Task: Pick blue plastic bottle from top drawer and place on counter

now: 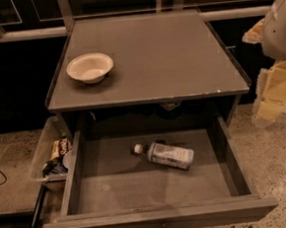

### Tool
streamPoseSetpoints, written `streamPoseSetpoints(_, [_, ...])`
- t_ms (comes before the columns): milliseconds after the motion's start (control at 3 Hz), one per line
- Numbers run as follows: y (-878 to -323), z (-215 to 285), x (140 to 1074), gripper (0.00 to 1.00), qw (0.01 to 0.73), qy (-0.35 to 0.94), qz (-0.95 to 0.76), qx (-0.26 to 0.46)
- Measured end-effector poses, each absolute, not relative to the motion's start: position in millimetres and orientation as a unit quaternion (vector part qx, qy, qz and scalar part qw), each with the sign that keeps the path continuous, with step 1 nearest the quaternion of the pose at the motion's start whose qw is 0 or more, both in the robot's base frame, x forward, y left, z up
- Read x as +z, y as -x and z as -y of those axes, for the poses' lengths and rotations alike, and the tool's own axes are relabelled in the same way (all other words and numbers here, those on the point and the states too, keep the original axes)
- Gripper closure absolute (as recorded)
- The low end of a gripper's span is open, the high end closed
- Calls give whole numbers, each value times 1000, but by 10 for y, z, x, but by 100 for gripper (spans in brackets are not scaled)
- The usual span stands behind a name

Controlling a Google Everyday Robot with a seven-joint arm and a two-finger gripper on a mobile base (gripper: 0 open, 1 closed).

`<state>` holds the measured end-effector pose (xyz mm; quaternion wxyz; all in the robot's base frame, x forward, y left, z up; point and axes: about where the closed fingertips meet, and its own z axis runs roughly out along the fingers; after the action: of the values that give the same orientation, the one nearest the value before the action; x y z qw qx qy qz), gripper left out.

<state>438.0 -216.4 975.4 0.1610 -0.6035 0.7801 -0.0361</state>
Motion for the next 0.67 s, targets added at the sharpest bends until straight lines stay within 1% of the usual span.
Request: streamPoseSetpoints(667, [-4349, 2129, 9639, 0, 160, 602, -782, -22])
